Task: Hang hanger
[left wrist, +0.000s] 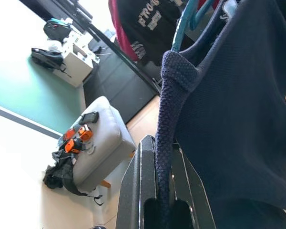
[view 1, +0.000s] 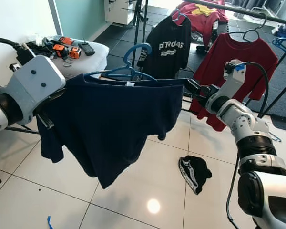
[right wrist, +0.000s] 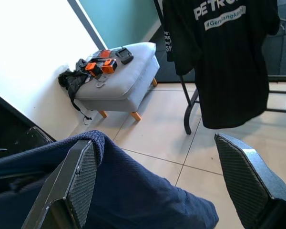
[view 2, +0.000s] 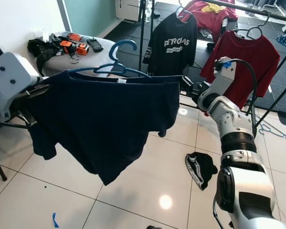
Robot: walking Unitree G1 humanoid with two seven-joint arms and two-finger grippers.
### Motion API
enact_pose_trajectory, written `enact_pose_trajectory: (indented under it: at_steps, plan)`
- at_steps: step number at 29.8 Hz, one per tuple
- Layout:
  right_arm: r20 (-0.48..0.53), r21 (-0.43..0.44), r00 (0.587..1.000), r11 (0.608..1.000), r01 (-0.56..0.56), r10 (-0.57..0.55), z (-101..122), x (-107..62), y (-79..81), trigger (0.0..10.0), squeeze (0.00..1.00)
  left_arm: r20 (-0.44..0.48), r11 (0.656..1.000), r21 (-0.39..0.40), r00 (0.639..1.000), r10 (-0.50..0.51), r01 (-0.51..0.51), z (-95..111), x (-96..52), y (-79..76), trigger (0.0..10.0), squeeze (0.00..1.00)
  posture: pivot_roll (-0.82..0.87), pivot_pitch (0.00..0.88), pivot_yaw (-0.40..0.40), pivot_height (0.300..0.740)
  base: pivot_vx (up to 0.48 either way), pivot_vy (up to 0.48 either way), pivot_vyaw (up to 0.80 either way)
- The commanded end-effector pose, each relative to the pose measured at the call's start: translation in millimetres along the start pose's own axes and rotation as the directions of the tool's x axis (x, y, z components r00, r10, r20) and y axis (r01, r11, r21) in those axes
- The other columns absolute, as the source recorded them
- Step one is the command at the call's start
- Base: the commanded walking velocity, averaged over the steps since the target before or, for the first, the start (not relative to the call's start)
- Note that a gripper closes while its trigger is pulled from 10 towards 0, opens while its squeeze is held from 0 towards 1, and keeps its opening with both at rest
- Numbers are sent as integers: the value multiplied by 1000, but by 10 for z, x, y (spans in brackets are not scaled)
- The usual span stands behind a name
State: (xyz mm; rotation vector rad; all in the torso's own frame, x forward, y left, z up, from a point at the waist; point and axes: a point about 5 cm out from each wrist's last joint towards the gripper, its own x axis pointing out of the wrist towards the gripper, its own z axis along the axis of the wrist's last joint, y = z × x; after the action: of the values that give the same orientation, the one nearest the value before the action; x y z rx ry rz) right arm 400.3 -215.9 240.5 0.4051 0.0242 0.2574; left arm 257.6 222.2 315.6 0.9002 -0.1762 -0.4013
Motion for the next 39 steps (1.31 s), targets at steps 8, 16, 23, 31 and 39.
enact_pose_trajectory:
  at_steps: [8, 16, 23, 31, 39]
  plan:
    - [17, 34, 990, 990, -137, 137, 75, 79, 373, 10000, 0, 30, 999, -51, 999, -13, 14, 47, 185, -303, 745, 0, 7, 132, -55, 740, 0, 0, 0]
    - [26, 40, 910, 909, -414, 413, 152, 77, 1088, 10000, 0, 32, 985, -155, 997, 77, -71, 51, 358, -468, 235, 0, -3, 131, -54, 740, 0, 0, 0]
    - [-13, -20, 876, 876, -482, 482, 119, 28, 1175, 10000, 0, -53, 973, -133, 981, 185, -191, -125, 288, -346, 0, 0, -2, 124, -62, 740, 0, 0, 0]
    - [7, -120, 881, 875, -469, 473, 280, -79, 850, 10000, 0, -34, 961, -182, 978, 205, -208, -109, 278, -338, 941, 0, -7, 106, -68, 740, 0, 0, 0]
    - [-21, -225, 880, 855, -466, 474, 384, -213, 612, 10000, 0, -7, 910, -333, 966, 259, -246, -109, 293, -314, 3059, 0, -21, 104, -64, 740, 0, 0, 0]
